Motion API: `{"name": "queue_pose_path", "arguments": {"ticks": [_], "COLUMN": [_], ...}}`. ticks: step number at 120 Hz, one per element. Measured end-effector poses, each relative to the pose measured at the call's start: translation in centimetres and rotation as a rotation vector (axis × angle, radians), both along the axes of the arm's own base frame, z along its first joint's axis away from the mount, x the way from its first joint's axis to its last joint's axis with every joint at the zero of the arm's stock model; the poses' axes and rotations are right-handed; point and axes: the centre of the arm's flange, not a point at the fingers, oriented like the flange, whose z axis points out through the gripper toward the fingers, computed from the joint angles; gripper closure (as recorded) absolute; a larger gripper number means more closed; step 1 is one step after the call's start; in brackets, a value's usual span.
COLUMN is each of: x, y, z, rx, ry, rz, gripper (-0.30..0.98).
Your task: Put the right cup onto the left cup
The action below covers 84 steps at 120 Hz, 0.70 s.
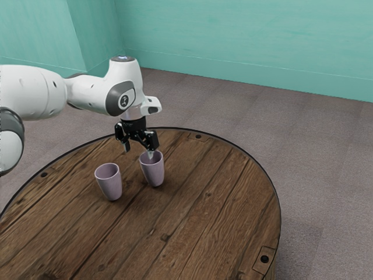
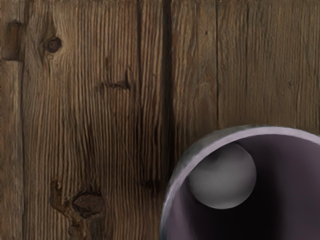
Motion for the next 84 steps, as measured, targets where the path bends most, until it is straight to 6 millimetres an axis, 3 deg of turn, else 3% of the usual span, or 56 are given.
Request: {"name": "queue_pose_path", "arguments": {"ticks": [39,62,84], "x": [0.8,1.0,1.1], "y": [0.8,-0.2,-0.5], "z": [-3.7,-3.5,-3.2], "rx": [-0.017,-0.013,-0.015], "ry": [0.018,0.005,-0.002], "rz": [0.007,-0.024,-0.040], "gripper": [0.01,0.49,0.69]}}
